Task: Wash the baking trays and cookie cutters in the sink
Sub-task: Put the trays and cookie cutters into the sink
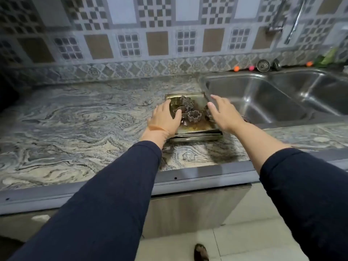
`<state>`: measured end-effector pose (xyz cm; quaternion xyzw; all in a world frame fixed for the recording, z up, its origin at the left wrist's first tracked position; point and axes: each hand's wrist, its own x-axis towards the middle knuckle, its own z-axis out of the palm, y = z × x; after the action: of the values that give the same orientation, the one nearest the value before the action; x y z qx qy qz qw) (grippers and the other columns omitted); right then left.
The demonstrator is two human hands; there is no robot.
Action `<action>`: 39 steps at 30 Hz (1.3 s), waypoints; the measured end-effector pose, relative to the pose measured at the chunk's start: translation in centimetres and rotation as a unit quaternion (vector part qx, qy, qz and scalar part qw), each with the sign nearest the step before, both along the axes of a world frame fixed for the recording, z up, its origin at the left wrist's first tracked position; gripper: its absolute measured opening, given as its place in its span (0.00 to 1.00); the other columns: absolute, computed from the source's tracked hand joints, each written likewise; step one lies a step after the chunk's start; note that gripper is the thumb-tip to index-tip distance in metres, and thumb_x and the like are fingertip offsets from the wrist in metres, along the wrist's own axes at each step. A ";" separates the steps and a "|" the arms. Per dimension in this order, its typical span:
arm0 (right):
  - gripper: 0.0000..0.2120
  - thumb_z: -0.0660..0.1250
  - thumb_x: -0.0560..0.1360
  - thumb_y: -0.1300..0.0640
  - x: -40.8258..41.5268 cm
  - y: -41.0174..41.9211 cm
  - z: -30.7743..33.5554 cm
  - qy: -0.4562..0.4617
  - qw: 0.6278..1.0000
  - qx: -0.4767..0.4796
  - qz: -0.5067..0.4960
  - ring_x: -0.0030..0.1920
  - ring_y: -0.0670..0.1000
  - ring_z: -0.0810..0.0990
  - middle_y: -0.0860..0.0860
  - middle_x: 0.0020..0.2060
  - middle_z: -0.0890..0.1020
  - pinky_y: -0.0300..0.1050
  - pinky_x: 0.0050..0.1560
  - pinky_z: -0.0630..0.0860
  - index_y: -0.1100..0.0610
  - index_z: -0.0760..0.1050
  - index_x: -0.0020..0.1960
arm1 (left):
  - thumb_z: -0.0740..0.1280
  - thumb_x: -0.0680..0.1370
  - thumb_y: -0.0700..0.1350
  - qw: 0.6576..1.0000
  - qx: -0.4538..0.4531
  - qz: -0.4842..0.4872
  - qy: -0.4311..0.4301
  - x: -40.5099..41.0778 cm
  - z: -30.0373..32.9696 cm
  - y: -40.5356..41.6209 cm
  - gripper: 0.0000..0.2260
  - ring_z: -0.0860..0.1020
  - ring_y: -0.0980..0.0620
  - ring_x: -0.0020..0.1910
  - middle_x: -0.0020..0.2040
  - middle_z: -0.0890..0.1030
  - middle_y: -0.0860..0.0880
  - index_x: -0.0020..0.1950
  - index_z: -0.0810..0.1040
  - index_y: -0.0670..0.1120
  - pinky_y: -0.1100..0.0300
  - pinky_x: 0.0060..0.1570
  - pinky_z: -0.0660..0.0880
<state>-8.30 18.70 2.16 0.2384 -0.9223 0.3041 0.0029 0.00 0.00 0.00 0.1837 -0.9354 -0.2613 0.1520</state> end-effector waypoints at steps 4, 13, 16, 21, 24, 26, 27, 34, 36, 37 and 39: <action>0.25 0.51 0.82 0.45 -2.2 -0.4 -1.2 -0.089 0.995 -0.051 -0.018 0.71 0.57 0.65 0.58 0.73 0.64 0.47 0.67 0.62 0.54 0.57 0.76 | 0.54 0.77 0.61 0.994 0.094 0.029 -0.039 -1.9 -2.0 -0.9 0.30 0.63 0.41 0.72 0.75 0.64 0.44 0.76 0.58 0.50 0.43 0.70 0.60; 0.26 0.61 0.79 0.48 -4.3 -1.7 -4.2 -0.262 0.949 -0.177 -0.018 0.72 0.50 0.65 0.49 0.73 0.65 0.40 0.66 0.60 0.51 0.60 0.76 | 0.53 0.79 0.62 0.980 0.169 0.051 -0.091 -4.0 -4.3 -1.1 0.28 0.62 0.40 0.73 0.76 0.62 0.48 0.77 0.52 0.59 0.44 0.71 0.60; 0.25 0.62 0.80 0.51 -4.8 -1.8 -4.2 -0.268 0.948 -0.170 -0.021 0.72 0.50 0.64 0.49 0.74 0.64 0.37 0.61 0.58 0.49 0.62 0.75 | 0.54 0.79 0.63 0.979 0.174 0.043 -0.097 -4.0 -4.4 -1.4 0.29 0.61 0.40 0.74 0.77 0.60 0.50 0.78 0.48 0.58 0.45 0.71 0.61; 0.29 0.65 0.77 0.48 -4.6 -2.4 -3.1 -0.260 0.951 -0.166 -0.011 0.74 0.52 0.60 0.48 0.75 0.62 0.47 0.70 0.57 0.44 0.59 0.75 | 0.58 0.80 0.58 0.960 0.274 0.034 -0.046 -3.6 -4.4 -1.5 0.31 0.55 0.45 0.76 0.78 0.57 0.51 0.78 0.47 0.57 0.46 0.74 0.55; 0.30 0.66 0.76 0.47 -4.0 -2.6 -2.6 -0.265 0.950 -0.167 -0.004 0.75 0.53 0.59 0.48 0.75 0.61 0.52 0.72 0.56 0.41 0.58 0.75 | 0.60 0.80 0.54 0.951 0.309 0.024 -0.017 -2.9 -3.9 -1.2 0.32 0.55 0.49 0.76 0.78 0.55 0.50 0.78 0.46 0.54 0.52 0.73 0.54; 0.30 0.66 0.76 0.47 -3.3 -2.3 -2.7 -0.261 0.949 -0.177 -0.003 0.74 0.54 0.59 0.49 0.75 0.61 0.52 0.72 0.57 0.40 0.57 0.75 | 0.61 0.81 0.51 0.948 0.318 0.016 0.004 -2.4 -3.3 -1.0 0.32 0.55 0.50 0.76 0.78 0.55 0.50 0.79 0.45 0.53 0.55 0.72 0.54; 0.30 0.66 0.77 0.47 -2.8 -2.0 -2.8 -0.259 0.948 -0.185 -0.005 0.74 0.54 0.60 0.50 0.75 0.61 0.51 0.72 0.57 0.40 0.57 0.75 | 0.61 0.81 0.50 0.946 0.323 0.011 0.014 -2.2 -2.9 -0.9 0.33 0.55 0.50 0.76 0.78 0.54 0.49 0.79 0.44 0.52 0.55 0.72 0.54; 0.30 0.64 0.78 0.47 0.8 1.0 -1.8 -0.231 0.948 -0.215 -0.032 0.74 0.52 0.60 0.49 0.75 0.61 0.48 0.71 0.59 0.41 0.56 0.75 | 0.64 0.80 0.46 0.947 0.317 -0.027 0.048 -0.4 -0.9 1.7 0.35 0.56 0.51 0.76 0.78 0.55 0.49 0.79 0.46 0.50 0.56 0.71 0.55; 0.29 0.64 0.78 0.47 1.6 2.7 -1.3 -0.221 0.949 -0.218 -0.052 0.74 0.52 0.61 0.49 0.75 0.62 0.46 0.70 0.60 0.42 0.56 0.76 | 0.65 0.79 0.47 0.947 0.315 -0.050 0.044 -0.3 -0.7 3.1 0.36 0.57 0.51 0.76 0.78 0.55 0.49 0.79 0.46 0.50 0.57 0.71 0.55; 0.29 0.64 0.78 0.48 2.0 3.7 -1.1 -0.215 0.950 -0.219 -0.063 0.73 0.52 0.62 0.50 0.75 0.62 0.46 0.70 0.60 0.42 0.57 0.76 | 0.66 0.79 0.48 0.946 0.315 -0.063 0.042 -0.4 -0.6 3.9 0.36 0.57 0.51 0.76 0.78 0.56 0.50 0.79 0.46 0.49 0.57 0.71 0.55; 0.29 0.64 0.78 0.47 2.6 5.9 -0.8 -0.205 0.952 -0.213 -0.083 0.74 0.52 0.61 0.50 0.75 0.61 0.48 0.71 0.59 0.42 0.57 0.76 | 0.66 0.78 0.48 0.943 0.319 -0.085 0.041 -0.7 -0.5 5.8 0.36 0.58 0.51 0.76 0.78 0.57 0.50 0.79 0.47 0.49 0.59 0.70 0.56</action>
<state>-5.70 24.57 1.38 0.0875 -0.8334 0.5343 -0.1108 -0.68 5.83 -0.51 0.1313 -0.8080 -0.5655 0.1006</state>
